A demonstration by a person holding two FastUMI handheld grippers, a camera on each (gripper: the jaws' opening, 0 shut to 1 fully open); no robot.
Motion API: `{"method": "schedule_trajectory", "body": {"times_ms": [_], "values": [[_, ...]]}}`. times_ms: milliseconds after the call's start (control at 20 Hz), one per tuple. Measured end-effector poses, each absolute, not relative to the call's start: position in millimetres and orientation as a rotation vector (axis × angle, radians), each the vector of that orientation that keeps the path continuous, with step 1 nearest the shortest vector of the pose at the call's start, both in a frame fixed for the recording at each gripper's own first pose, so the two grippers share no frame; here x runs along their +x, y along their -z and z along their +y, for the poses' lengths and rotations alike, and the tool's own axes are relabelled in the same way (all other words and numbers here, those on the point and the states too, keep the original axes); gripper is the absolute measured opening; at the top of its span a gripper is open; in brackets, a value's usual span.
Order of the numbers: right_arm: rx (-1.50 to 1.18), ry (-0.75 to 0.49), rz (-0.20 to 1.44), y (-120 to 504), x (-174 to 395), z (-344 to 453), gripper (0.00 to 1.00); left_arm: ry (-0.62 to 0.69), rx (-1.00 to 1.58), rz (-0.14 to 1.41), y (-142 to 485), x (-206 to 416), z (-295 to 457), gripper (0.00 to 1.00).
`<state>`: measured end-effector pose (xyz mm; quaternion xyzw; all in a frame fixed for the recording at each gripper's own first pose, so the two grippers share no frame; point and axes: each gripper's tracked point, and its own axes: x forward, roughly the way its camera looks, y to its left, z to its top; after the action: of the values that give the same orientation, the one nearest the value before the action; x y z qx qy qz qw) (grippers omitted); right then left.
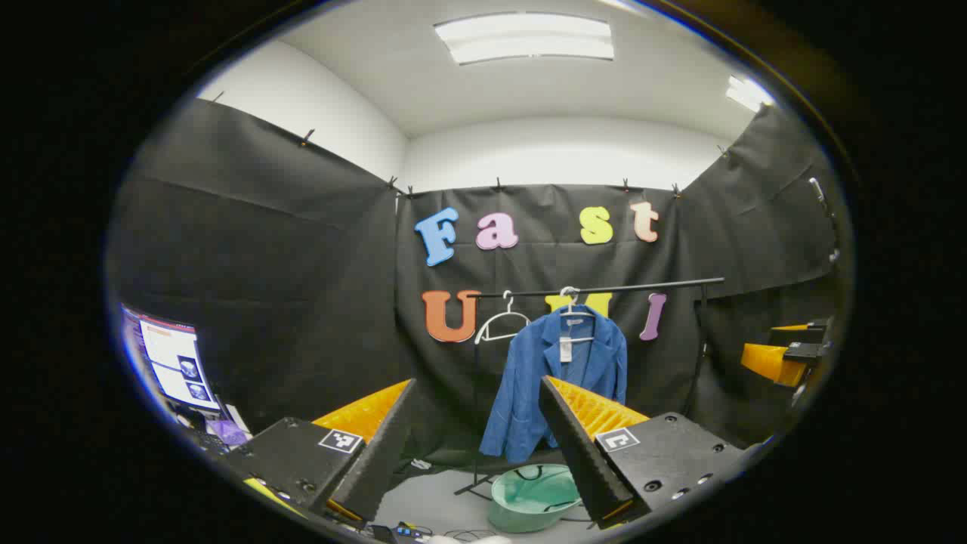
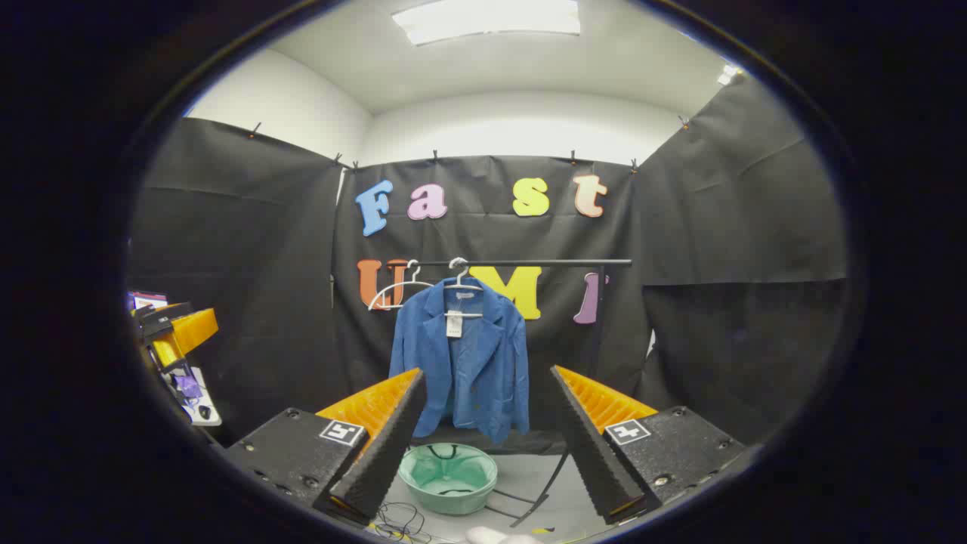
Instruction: Grasp the clothes on the hanger with both hands and then place them into the laundry hamper below.
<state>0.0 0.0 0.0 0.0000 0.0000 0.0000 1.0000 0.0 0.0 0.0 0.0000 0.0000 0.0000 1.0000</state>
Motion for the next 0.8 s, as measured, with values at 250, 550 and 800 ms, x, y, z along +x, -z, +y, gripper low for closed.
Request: {"method": "schedule_trajectory", "body": {"times_ms": [250,550,800], "values": [[0.004,0.013,0.002,-1.4,10.2,-6.5,1.0,0.038,-0.008,-0.007,-3.2,11.1,-15.4,1.0],[-0.001,0.025,0.014,8.5,46.0,-24.6,1.0,0.072,0.013,-0.006,0.1,45.4,-42.4,1.0],[0.008,0.009,0.046,27.5,112.8,-35.8,1.0,0.071,0.031,-0.025,7.5,97.4,-70.1,1.0]]}}
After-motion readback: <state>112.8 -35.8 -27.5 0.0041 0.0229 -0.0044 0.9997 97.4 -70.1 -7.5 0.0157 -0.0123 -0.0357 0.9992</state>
